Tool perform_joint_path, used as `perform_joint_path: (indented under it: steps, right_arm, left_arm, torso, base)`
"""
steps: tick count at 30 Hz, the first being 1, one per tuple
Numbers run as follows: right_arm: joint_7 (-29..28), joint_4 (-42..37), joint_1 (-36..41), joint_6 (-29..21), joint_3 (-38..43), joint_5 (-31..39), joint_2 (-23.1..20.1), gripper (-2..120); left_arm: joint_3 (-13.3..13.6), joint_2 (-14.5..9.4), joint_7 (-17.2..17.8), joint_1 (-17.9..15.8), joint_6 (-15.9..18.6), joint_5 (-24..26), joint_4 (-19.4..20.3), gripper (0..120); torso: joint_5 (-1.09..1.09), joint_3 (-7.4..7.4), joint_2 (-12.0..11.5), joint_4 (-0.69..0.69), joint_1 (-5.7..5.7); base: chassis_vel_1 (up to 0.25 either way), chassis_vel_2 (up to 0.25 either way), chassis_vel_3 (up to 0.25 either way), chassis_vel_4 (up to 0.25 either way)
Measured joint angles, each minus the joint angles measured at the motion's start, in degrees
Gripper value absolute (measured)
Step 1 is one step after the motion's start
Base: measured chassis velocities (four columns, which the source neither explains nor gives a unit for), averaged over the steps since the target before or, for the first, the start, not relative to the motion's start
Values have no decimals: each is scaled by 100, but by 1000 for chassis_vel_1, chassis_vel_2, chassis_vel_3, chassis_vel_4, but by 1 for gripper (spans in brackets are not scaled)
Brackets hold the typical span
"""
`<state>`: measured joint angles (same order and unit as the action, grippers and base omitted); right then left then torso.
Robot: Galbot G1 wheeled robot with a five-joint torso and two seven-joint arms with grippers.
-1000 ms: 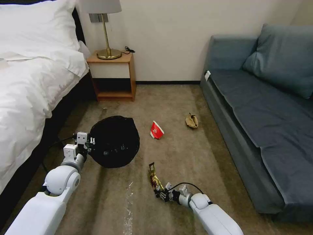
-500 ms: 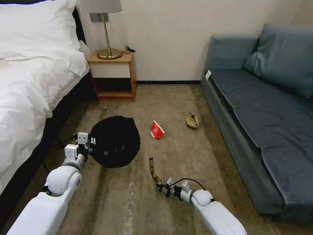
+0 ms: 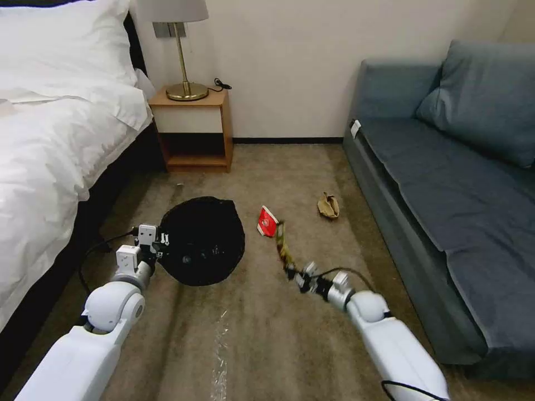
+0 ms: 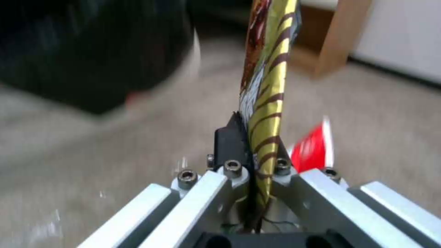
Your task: Pick up the trash bin, then pick up the garbage on the floor and place it into the trash bin.
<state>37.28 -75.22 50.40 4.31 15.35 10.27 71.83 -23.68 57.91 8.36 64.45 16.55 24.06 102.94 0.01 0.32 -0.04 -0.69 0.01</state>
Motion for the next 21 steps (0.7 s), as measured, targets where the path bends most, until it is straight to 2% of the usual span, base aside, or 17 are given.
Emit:
perform_joint_path:
  steps: [3,8,14,21]
  right_arm:
    - [-62,-771,-100,-389,-112,552,-167,0]
    - [-174,-1236,-409,-769,-507,1231,-151,0]
    - [-372,-1287,-794,-979,-1239,1974,39,0]
    - [-403,-993,-910,-1013,-1816,2073,267,0]
  left_arm:
    - [60,75,7,-37,0,-10,-38,2]
    - [130,175,26,-94,0,-43,-98,2]
    - [213,263,30,-171,-5,-45,-172,2]
    - [222,284,31,-209,-21,-32,-245,2]
  torso:
    - [0,0,0,-2,0]
    - [0,0,0,0,0]
    - [-2,0,0,0,0]
    - [-2,0,0,1,0]
  base:
    - [0,0,0,0]
    - [0,0,0,0]
    - [0,0,0,0]
    - [0,0,0,0]
